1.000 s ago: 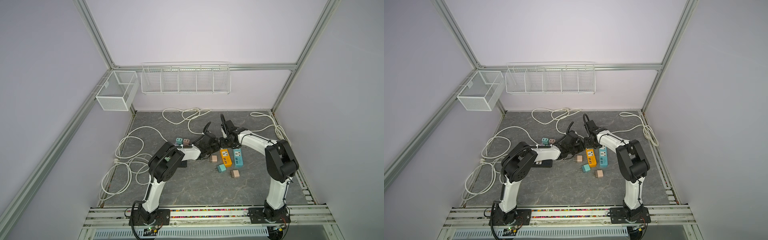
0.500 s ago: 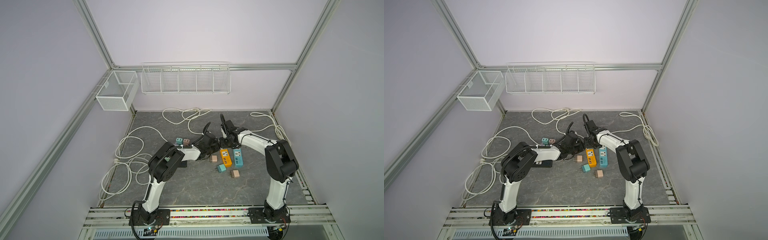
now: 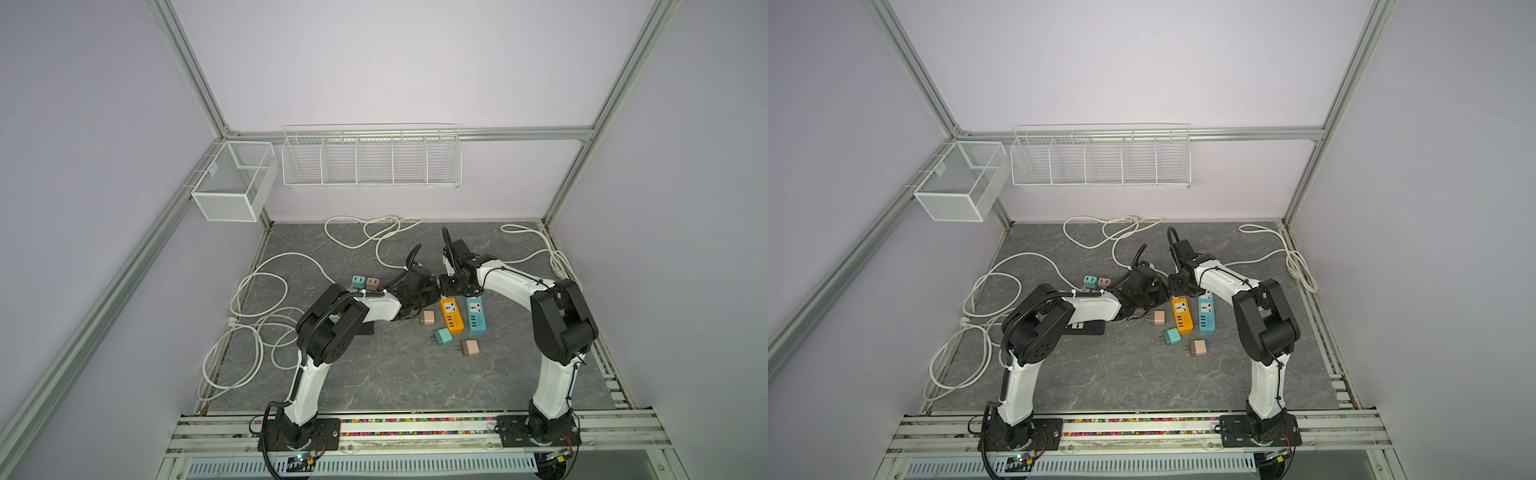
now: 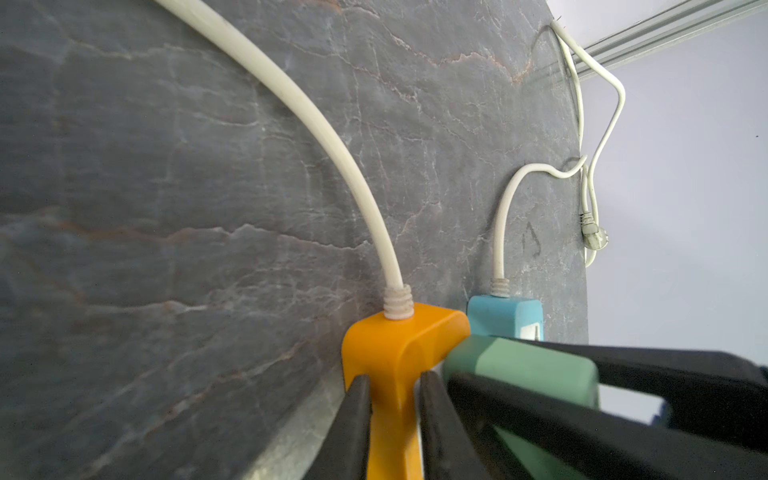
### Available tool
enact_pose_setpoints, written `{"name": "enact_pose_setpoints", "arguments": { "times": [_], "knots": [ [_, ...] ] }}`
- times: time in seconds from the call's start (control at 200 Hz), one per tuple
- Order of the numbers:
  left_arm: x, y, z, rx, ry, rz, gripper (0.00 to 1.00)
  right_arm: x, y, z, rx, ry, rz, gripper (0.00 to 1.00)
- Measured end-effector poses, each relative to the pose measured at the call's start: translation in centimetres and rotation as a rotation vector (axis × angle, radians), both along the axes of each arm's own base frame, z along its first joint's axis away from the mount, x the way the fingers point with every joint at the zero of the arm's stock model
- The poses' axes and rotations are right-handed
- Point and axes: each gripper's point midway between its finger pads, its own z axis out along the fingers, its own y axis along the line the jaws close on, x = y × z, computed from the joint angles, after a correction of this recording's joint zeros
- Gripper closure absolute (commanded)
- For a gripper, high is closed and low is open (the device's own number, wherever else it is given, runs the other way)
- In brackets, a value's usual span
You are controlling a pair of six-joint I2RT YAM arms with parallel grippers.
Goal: Pull the plug off the socket
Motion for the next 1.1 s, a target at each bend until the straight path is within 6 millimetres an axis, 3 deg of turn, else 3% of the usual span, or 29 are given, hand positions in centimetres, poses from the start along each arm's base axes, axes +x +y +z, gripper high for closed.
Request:
{"name": "enact_pose_setpoints", "arguments": {
  "times": [0.92,1.105],
  "knots": [
    [-1.2,-0.9,0.1,-0.045,0.042,-0.04,0.8,-1.0,-1.3,0.1,-0.046,0.013,-0.016,0.86],
    [-1.6,-1.0,0.0,-0.05,0.056,-0.055,0.75,-1.1,-1.2,0.0,-0.026,0.008,-0.014,0.86]
  ]
}}
